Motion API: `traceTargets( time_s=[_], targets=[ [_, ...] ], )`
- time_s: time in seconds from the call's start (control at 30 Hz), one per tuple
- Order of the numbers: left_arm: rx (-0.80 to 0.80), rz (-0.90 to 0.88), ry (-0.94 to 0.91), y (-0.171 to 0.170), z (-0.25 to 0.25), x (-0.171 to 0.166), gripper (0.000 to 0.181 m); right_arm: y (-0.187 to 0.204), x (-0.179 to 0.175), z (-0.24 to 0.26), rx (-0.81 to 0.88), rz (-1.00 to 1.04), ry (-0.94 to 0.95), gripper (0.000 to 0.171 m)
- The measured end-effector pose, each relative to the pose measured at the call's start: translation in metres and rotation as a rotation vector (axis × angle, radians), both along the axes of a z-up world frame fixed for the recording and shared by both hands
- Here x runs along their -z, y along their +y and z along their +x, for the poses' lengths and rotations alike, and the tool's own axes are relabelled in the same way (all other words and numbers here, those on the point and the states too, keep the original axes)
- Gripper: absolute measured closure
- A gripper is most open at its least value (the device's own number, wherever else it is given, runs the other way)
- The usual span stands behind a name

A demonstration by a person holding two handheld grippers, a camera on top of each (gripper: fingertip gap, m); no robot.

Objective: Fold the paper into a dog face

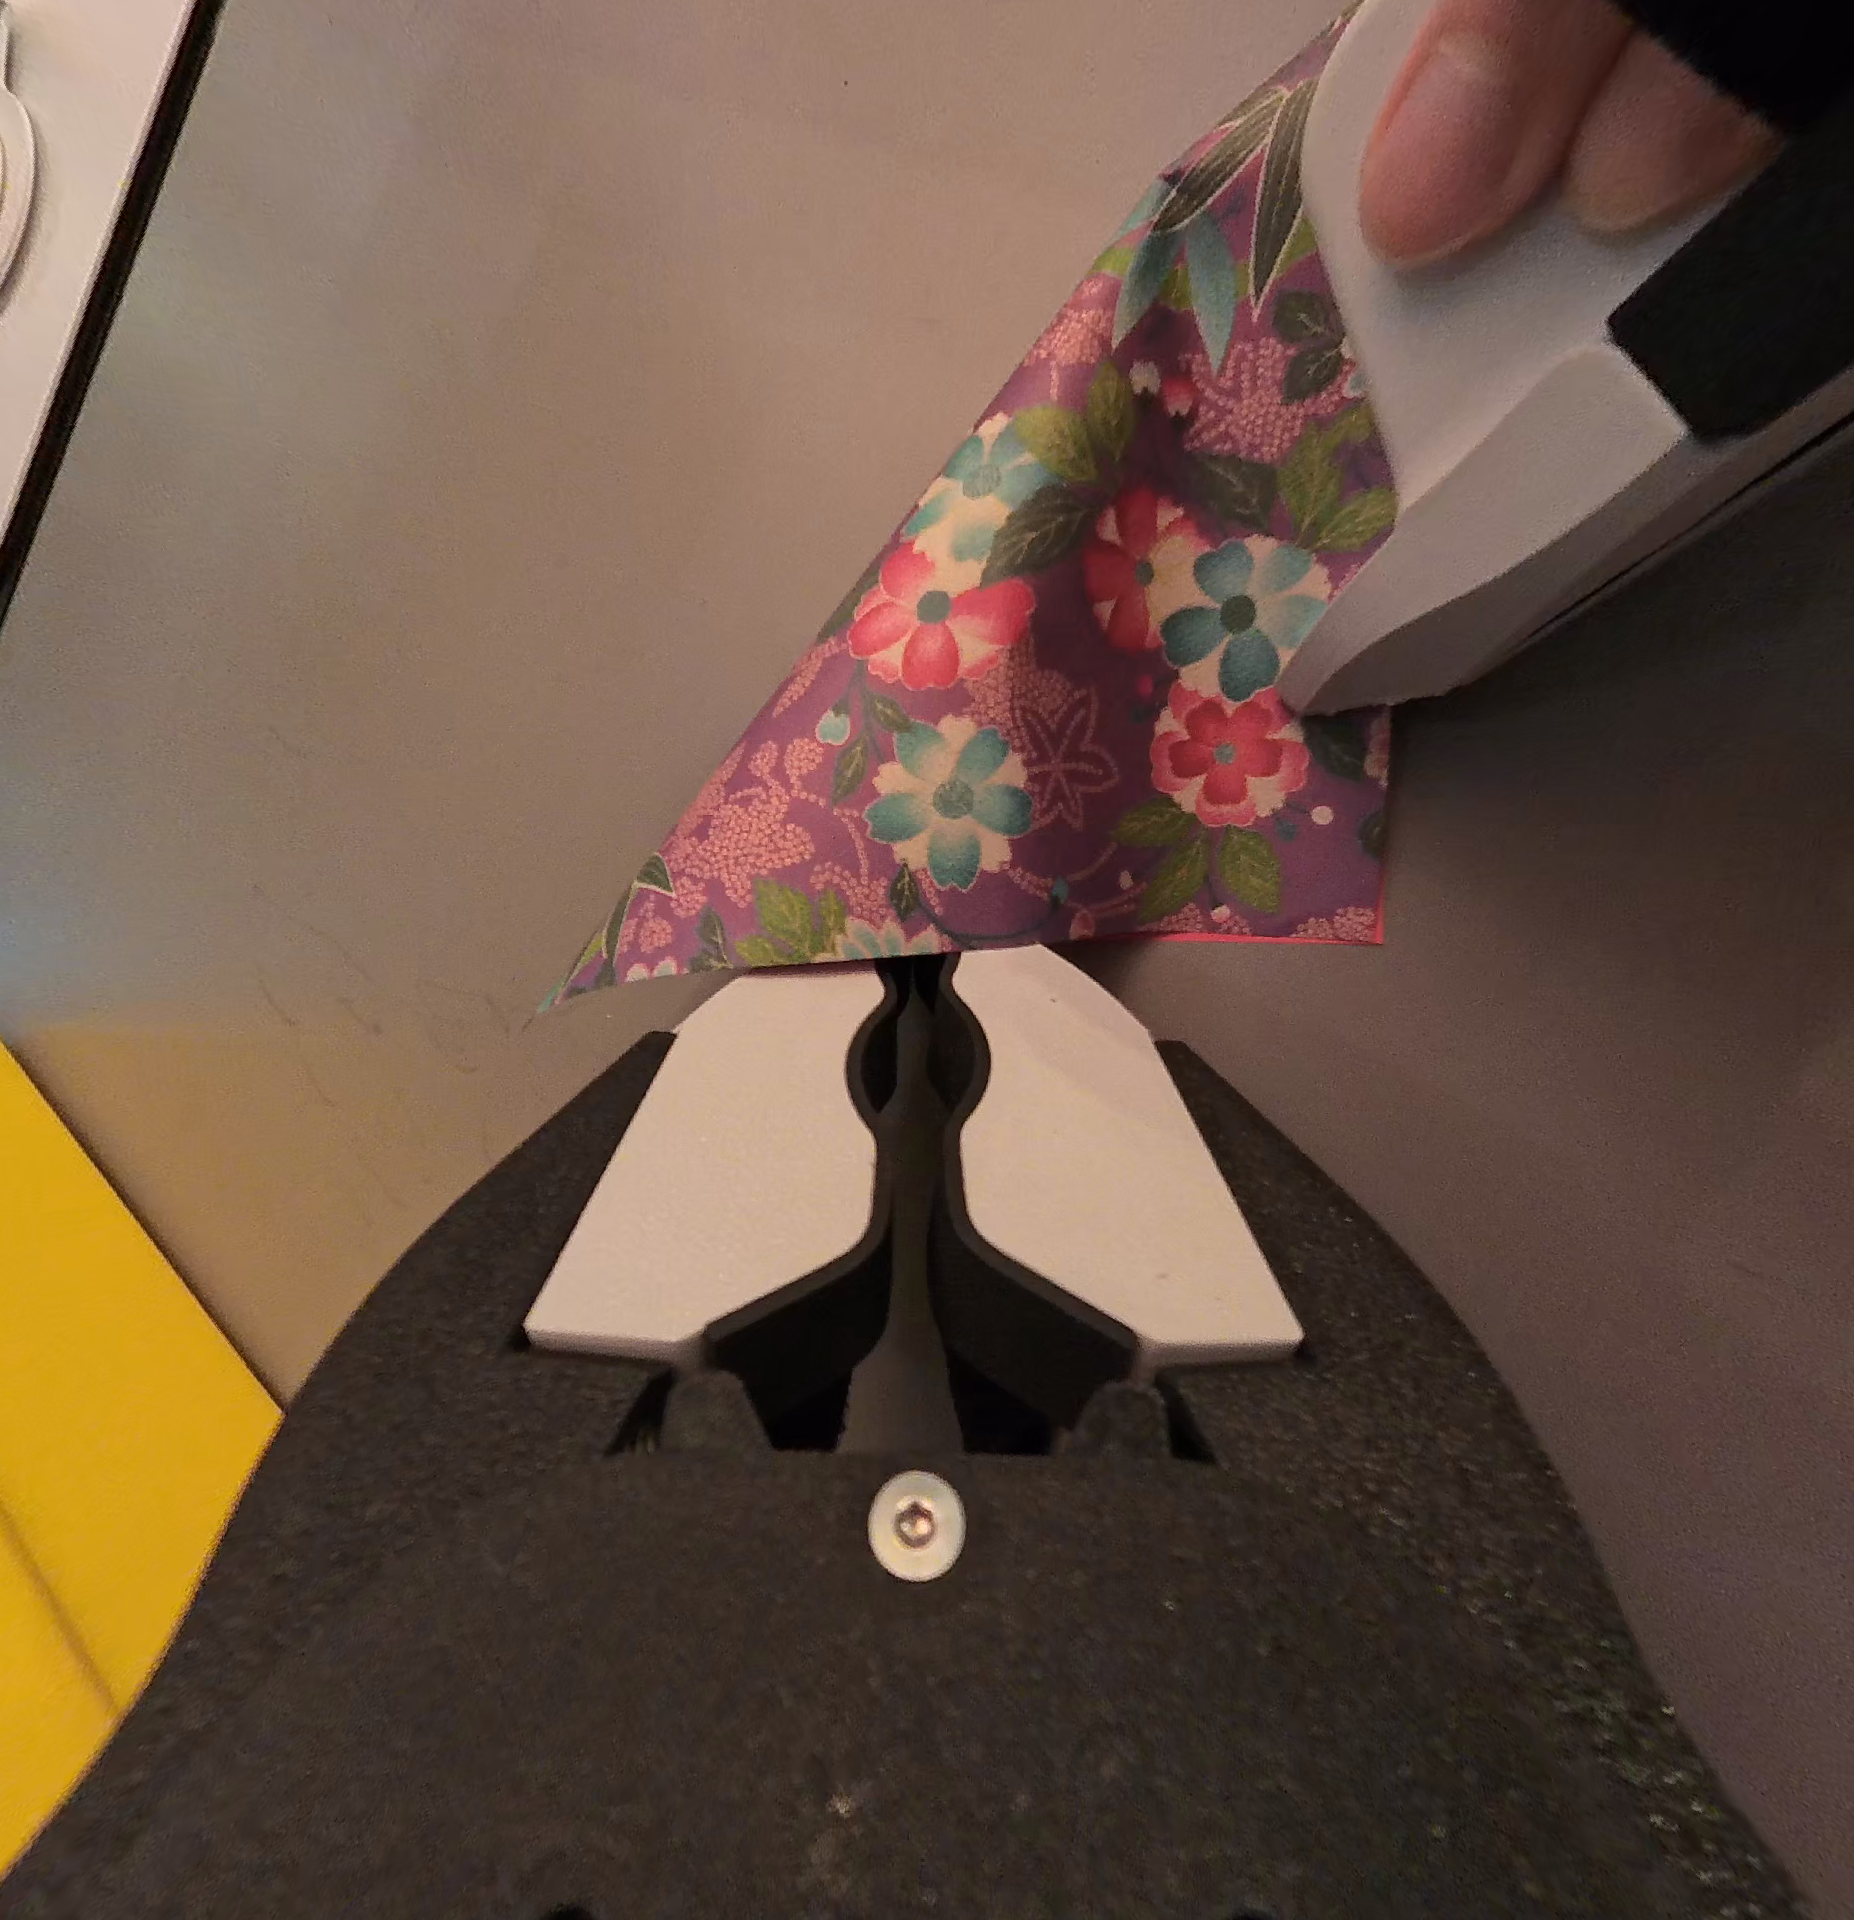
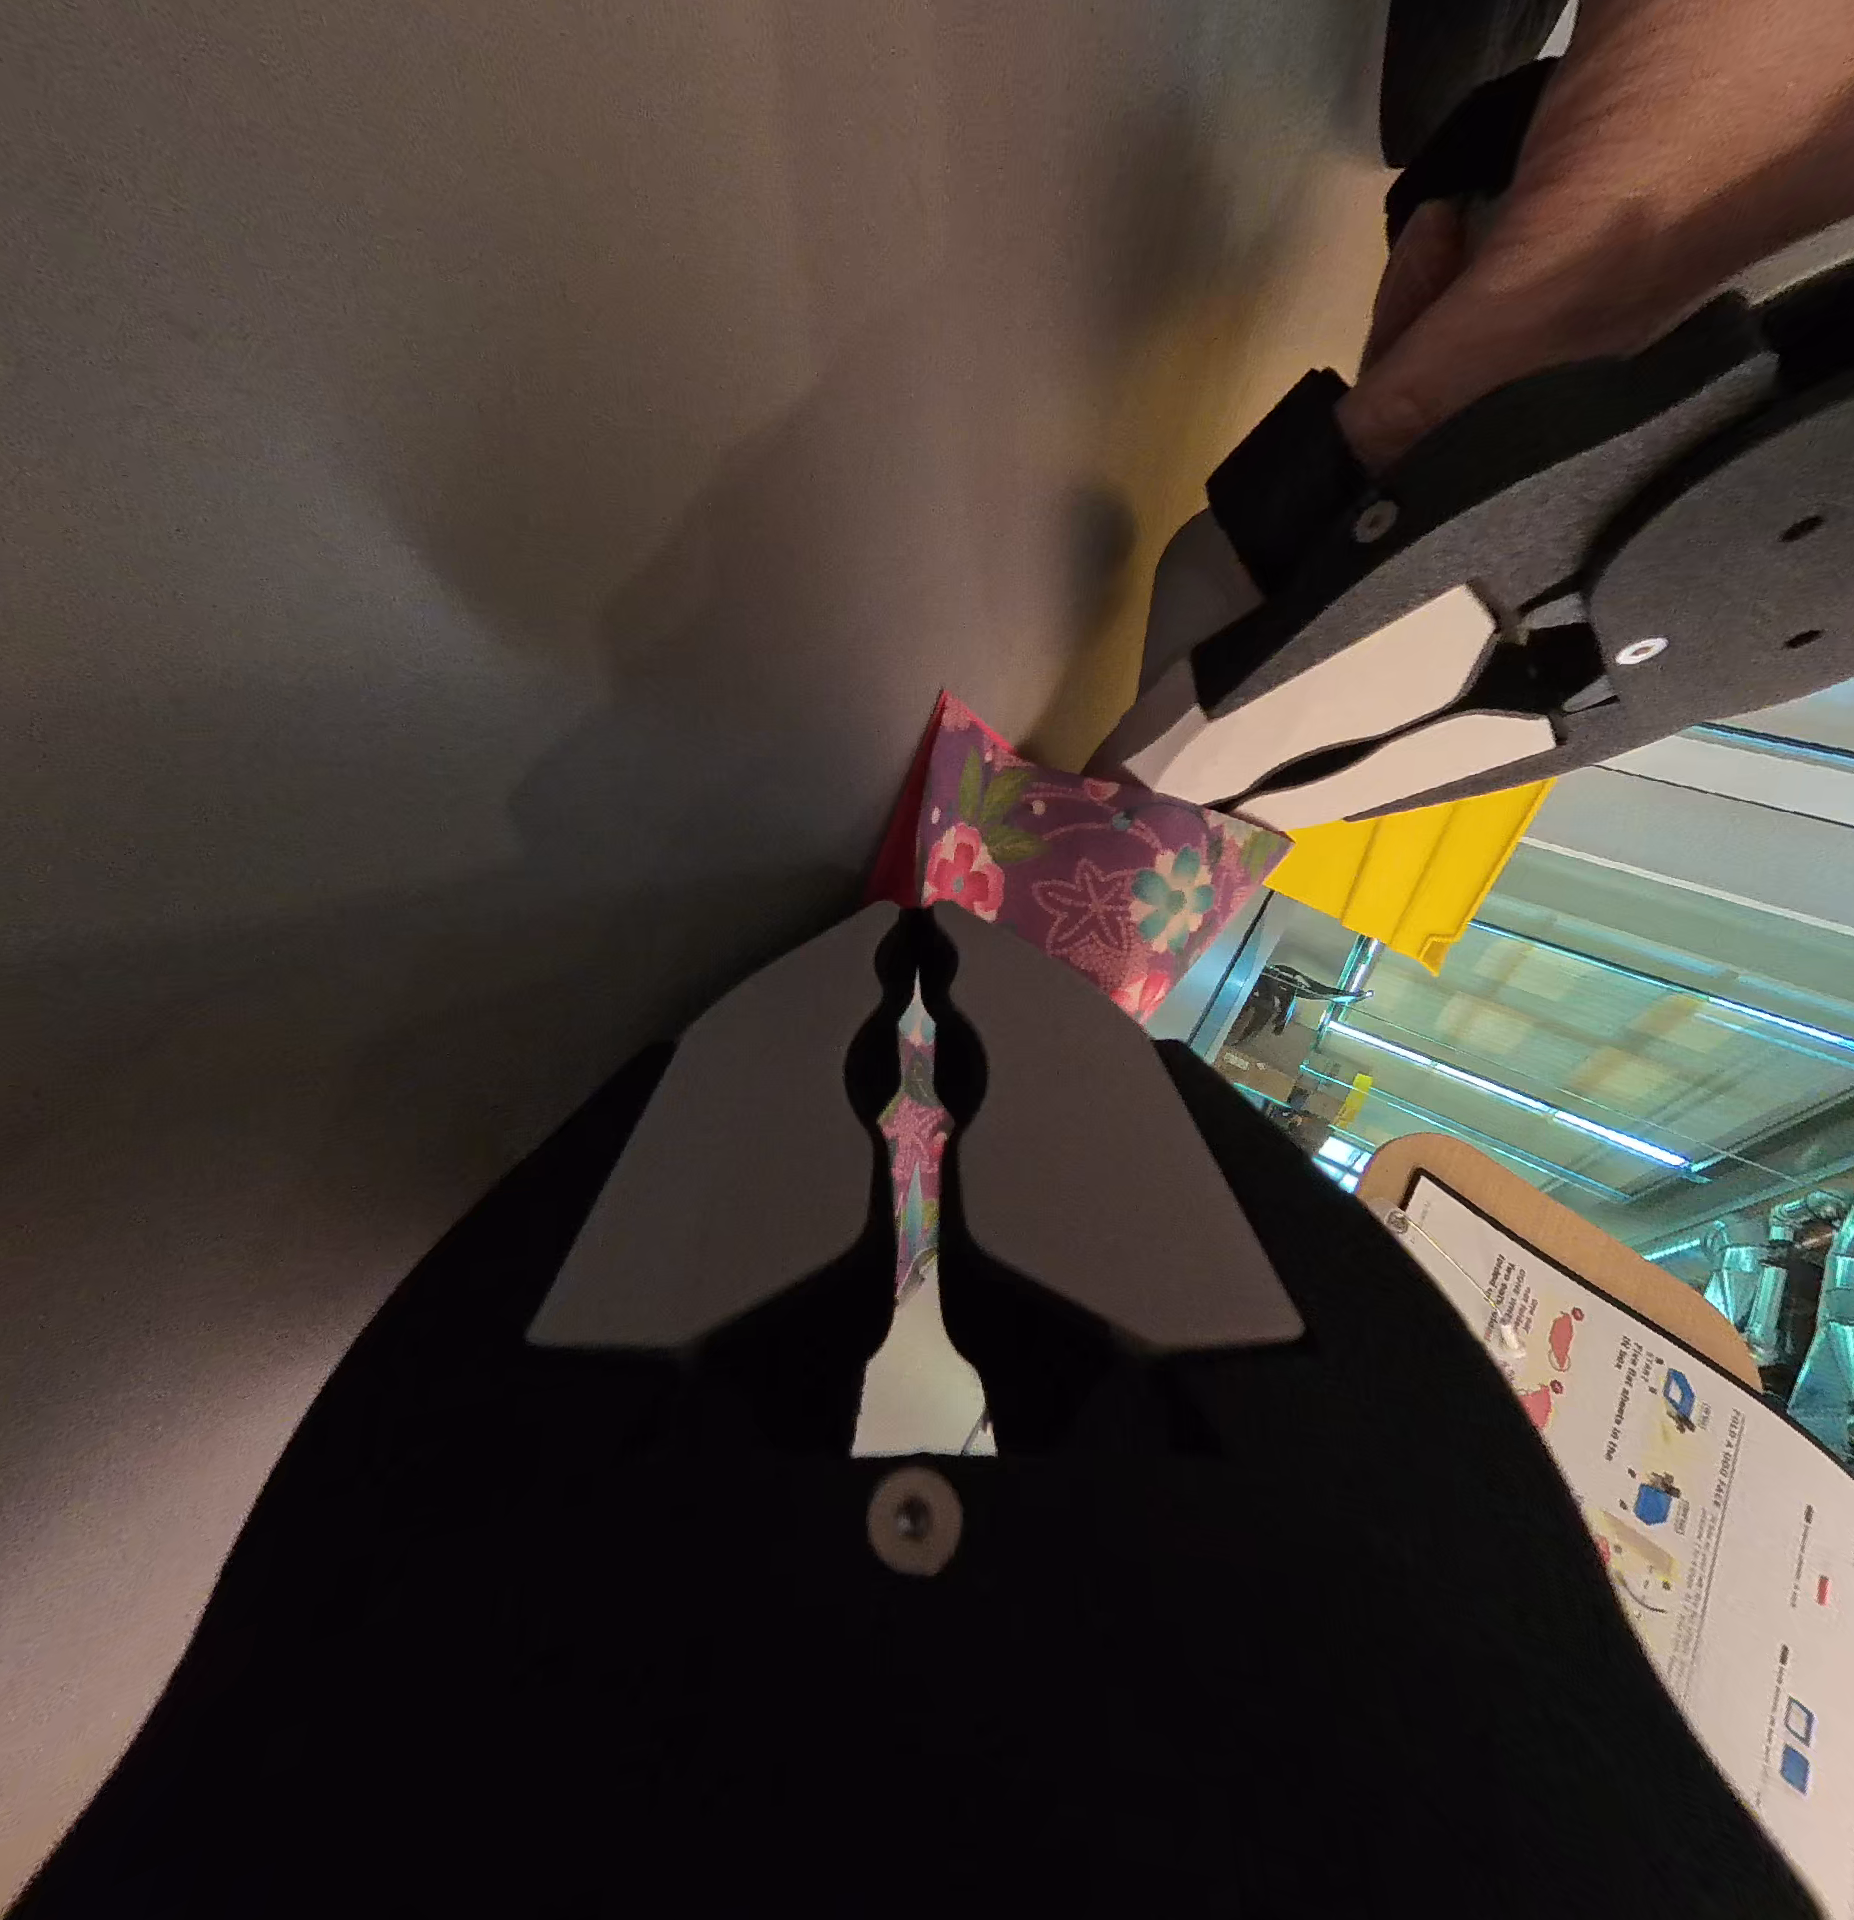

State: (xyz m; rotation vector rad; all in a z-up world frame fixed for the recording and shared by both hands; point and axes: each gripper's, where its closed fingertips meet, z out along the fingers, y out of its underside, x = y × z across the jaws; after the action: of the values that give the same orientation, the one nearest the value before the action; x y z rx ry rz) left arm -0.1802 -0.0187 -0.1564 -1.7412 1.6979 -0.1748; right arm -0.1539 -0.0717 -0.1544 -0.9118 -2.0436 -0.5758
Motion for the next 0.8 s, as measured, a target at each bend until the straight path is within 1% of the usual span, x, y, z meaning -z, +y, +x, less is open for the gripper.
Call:
traceTargets(
  time_s=[0.8],
  targets=[
    [0.011, 0.012, 0.003, 0.0016, 0.0004, 0.0002, 0.181, -0.0016, -0.001, 0.0005, -0.011, 0.031, -0.024, 0.169]
  ],
)
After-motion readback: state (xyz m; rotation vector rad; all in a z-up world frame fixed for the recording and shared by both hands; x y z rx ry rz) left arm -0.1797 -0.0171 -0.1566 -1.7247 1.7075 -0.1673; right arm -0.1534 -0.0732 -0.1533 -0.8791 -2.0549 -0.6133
